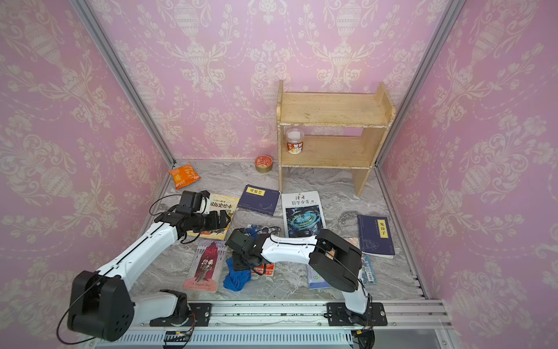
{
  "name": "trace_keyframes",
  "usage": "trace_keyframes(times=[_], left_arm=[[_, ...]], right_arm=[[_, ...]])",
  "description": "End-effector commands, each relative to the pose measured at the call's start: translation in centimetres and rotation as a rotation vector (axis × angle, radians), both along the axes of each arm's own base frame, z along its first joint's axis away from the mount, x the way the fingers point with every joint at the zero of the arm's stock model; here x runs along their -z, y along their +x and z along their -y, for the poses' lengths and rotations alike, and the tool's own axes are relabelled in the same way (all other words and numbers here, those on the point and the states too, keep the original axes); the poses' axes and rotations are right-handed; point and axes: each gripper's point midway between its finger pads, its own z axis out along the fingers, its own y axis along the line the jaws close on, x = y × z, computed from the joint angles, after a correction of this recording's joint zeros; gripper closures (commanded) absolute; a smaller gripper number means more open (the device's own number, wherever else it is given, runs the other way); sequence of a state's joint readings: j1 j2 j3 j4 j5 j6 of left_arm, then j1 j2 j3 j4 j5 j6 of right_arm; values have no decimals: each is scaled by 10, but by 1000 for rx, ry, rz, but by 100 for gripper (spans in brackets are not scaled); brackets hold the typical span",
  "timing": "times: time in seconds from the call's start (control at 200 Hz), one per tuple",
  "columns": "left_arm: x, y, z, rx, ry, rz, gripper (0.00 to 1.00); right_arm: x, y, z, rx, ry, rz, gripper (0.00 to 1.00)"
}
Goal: Wipe the cover of the book
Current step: Wipe the dirt from the cover of the book.
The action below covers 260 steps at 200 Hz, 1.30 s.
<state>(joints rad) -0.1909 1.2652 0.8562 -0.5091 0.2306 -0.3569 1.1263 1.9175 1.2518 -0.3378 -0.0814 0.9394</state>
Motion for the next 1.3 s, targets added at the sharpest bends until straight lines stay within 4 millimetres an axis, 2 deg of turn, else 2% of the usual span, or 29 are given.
trace_keyframes(times=[0.0,0.175,0.305,0.4,0.606,0.691,0.776,0.861,1.031,1.156,1.221,1.296], left_arm=[[5,-2,-2,-13,-8,-14,1],[6,0,1,-8,-24,-25,1],[7,0,2,-5,-27,-26,1],[8,0,2,-4,-30,-30,1],[9,-1,3,-2,-31,-33,1],[9,-2,3,-2,-32,-32,1],[8,-3,3,0,-33,-30,1],[8,-2,3,0,-34,-27,1],[8,-1,5,3,-40,-31,1],[8,-1,5,4,-40,-30,1],[9,-2,5,4,-39,-35,1],[9,-3,4,3,-38,-34,1]], right_arm=[[48,-26,71,34,-199,-113,100],[57,-46,146,161,-214,-178,100],[55,-55,174,207,-208,-196,100],[52,-49,176,209,-195,-199,100],[49,-24,136,173,-58,-274,100],[55,-15,130,185,-25,-319,100],[57,0,136,221,6,-338,100],[58,19,149,262,9,-341,100],[53,66,171,311,-15,-302,100],[51,101,178,352,-11,-273,100],[50,110,180,346,-32,-256,100],[46,106,179,311,-49,-246,100]])
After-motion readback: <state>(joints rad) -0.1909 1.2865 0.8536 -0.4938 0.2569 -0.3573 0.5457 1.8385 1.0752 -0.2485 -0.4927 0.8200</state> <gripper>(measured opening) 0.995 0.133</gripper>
